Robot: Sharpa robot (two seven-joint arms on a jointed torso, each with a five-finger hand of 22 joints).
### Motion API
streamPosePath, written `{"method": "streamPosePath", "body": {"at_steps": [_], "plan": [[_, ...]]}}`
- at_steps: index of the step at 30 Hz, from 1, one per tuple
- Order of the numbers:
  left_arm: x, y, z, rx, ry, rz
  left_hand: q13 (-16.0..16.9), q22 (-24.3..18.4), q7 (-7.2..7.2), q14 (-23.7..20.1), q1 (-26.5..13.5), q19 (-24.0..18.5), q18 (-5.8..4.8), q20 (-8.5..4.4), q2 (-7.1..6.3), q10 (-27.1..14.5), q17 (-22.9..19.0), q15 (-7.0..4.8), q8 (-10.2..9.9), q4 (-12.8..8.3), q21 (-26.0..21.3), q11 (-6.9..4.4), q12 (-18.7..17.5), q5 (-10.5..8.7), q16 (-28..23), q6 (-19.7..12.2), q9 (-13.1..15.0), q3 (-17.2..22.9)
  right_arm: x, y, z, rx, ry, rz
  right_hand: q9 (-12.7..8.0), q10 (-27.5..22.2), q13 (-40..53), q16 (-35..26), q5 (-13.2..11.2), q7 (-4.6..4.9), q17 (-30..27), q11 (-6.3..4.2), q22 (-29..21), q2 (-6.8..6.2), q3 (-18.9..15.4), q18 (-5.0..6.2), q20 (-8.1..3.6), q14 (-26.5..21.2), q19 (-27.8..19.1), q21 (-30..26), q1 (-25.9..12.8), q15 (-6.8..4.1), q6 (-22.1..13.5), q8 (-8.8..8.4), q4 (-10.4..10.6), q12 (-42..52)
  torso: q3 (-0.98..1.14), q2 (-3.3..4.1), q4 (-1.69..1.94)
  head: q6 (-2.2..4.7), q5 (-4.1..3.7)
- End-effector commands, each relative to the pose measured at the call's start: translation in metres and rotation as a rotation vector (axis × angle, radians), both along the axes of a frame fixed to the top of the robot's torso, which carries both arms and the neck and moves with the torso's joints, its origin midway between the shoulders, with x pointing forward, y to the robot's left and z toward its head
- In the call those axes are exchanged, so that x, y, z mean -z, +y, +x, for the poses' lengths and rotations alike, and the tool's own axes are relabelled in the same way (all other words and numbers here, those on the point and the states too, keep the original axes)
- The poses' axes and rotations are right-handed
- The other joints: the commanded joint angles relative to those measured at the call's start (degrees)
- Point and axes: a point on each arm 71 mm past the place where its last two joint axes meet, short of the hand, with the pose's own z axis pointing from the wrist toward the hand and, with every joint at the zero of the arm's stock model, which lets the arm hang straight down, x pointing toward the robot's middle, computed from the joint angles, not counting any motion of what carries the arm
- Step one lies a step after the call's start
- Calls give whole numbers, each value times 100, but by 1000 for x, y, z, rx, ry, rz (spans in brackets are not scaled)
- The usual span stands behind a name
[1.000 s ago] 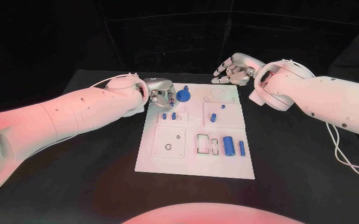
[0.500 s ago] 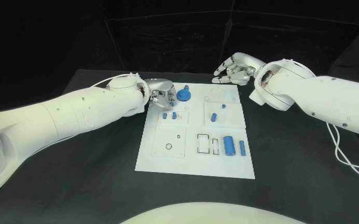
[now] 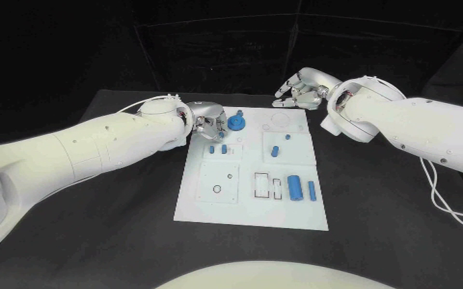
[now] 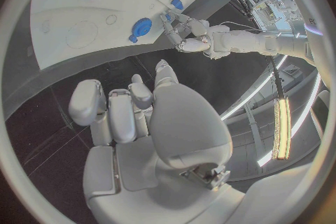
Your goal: Assemble the parts on the task board
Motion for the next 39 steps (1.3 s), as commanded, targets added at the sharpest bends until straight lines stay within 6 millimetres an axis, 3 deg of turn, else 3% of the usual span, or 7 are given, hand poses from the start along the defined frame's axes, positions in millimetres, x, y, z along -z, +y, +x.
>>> {"method": "streamPosePath", "body": {"at_steps": [1, 24, 39], "plan": [[-1, -2, 0, 4, 2, -5, 2, 10, 10, 83, -8, 18, -75, -16, -49, 18, -7, -17, -40, -22, 27, 13, -40, -22, -18, 19, -5, 0, -1, 1, 0, -8, -4, 2, -6, -14, 7, -23, 32, -19, 8, 0, -1, 45, -30, 111, -1, 166, -44, -25, 5, -41, -34, 15, 1, 4, 1, 0, 3, 4, 1], [1, -2, -1, -17, 26, 21, -2, 31, 44, 74, -54, -13, -77, 9, -108, -141, -60, 25, -200, -31, 29, 68, -201, -30, -26, -122, -20, -43, -1, 2, 0, -9, -4, 2, -6, -14, 7, -23, 32, -19, 8, 0, -1, 45, -30, 111, -1, 166, -44, -25, 5, -41, -34, 15, 1, 4, 2, 1, 3, -9, 9], [0, 1, -1, -25, 3, 7, -5, -71, 100, 55, -63, -77, -49, 70, -194, -601, -159, 94, -483, -53, -90, 159, -431, -33, -42, -473, -28, -227, -1, -1, 1, 0, -6, 1, -6, -85, -98, -64, 39, -20, -39, -2, -45, 63, -46, 120, -3, 158, -69, -57, 16, -43, -34, 24, 14, -84, -1, 0, 2, -2, -3]]}}
